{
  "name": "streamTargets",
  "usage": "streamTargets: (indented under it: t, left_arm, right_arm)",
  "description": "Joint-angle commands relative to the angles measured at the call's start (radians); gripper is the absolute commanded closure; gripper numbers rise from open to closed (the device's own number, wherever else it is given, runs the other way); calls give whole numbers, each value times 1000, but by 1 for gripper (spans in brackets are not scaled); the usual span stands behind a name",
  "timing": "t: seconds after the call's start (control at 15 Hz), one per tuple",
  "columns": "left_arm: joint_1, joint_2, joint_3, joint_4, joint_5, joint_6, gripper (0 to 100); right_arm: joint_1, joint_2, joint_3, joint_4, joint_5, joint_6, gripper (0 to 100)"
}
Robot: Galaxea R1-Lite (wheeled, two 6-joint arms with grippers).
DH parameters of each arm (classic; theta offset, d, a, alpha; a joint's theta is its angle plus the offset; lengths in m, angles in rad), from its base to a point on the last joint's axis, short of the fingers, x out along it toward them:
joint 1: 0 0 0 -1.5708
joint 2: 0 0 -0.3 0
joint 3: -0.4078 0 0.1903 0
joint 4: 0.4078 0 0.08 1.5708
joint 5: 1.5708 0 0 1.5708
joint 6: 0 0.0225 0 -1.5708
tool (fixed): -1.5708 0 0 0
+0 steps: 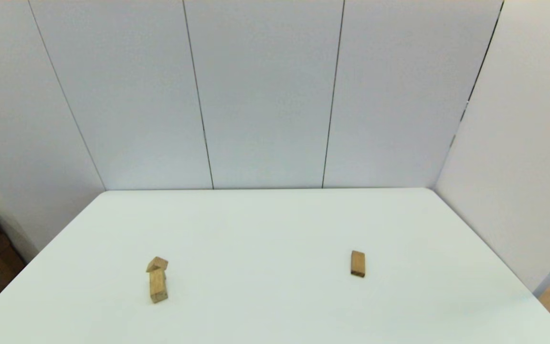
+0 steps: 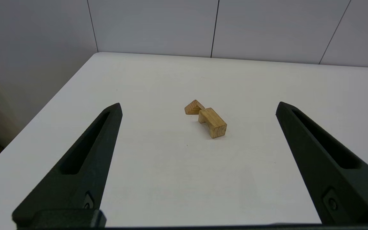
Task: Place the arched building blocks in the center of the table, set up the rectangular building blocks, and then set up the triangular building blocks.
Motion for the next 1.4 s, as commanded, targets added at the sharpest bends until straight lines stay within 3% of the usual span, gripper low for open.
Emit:
streamTargets:
  t: [0.07,1.4]
  left_arm:
    - [0,1,0,0,2,-1,0]
    - [0,1,0,0,-1,7,0]
  right_arm:
    - [-1,0,0,0,0,1,0]
    - [-1,0,0,0,0,1,0]
